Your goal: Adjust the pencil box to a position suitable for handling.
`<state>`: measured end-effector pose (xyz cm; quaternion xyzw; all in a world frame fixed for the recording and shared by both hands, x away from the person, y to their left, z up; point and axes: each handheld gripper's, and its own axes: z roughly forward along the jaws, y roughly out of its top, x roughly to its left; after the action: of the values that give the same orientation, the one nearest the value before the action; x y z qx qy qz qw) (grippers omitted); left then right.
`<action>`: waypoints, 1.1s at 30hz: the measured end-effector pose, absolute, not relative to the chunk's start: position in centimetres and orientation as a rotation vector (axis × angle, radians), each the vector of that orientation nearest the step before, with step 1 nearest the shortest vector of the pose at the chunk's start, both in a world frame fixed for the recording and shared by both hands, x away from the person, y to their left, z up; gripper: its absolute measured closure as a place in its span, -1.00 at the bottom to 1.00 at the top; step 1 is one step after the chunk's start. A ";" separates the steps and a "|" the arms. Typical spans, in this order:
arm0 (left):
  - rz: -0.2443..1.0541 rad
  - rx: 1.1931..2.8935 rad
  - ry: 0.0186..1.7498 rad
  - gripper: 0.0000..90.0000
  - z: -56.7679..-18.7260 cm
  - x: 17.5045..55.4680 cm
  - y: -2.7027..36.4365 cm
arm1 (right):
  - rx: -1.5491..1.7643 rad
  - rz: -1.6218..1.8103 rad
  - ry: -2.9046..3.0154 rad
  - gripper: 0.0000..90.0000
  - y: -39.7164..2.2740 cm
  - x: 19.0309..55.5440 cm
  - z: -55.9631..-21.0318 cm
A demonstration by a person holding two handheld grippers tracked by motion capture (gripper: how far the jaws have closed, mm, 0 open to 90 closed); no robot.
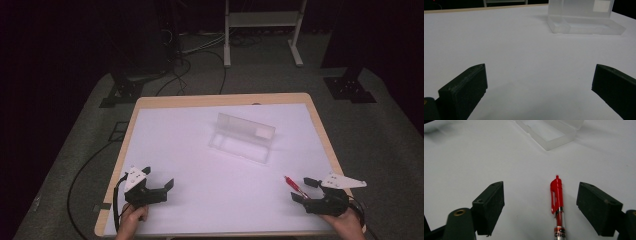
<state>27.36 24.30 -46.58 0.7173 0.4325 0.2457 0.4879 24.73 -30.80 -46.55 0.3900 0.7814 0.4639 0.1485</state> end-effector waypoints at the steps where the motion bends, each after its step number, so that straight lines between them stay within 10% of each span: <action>1: 0.597 1.744 1.053 -1.00 -46.6 27.4 24.3 | 1.115 1.334 2.251 -0.54 -30.6 24.7 -46.5; 33: 0.600 1.743 1.044 -1.00 -46.6 27.2 24.3 | 0.946 1.271 2.370 -0.57 -26.7 27.7 -43.3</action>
<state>27.22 24.31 -46.59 0.7173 0.4299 0.2468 0.4897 27.75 -26.71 -43.33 0.3282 0.8226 0.4413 0.1449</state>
